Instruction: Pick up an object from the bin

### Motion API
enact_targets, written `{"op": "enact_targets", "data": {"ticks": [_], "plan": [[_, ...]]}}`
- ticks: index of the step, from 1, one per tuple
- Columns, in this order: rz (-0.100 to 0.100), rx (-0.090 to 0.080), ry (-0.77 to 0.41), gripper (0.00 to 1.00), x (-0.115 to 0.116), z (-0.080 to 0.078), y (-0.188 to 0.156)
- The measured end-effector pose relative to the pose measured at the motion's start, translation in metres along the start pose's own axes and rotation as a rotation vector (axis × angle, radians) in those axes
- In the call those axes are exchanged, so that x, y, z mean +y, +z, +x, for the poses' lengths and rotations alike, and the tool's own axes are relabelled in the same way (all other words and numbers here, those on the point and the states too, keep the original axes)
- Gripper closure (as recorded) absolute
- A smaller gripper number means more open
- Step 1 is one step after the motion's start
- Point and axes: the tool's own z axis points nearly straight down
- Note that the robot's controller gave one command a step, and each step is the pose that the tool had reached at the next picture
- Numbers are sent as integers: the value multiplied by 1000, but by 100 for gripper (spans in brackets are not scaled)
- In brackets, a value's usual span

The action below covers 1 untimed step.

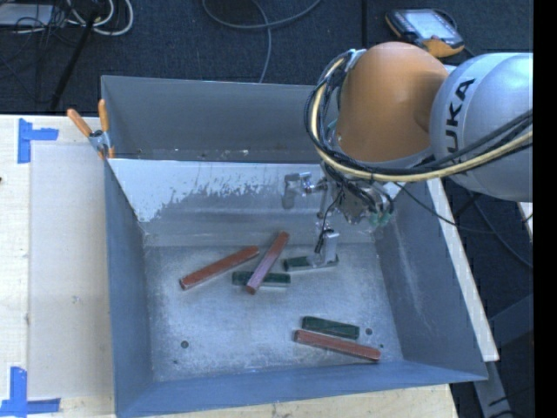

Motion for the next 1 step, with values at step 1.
{"op": "enact_targets", "data": {"ticks": [1], "plan": [[1, -4, 7, 0, 8, 5, 53]]}}
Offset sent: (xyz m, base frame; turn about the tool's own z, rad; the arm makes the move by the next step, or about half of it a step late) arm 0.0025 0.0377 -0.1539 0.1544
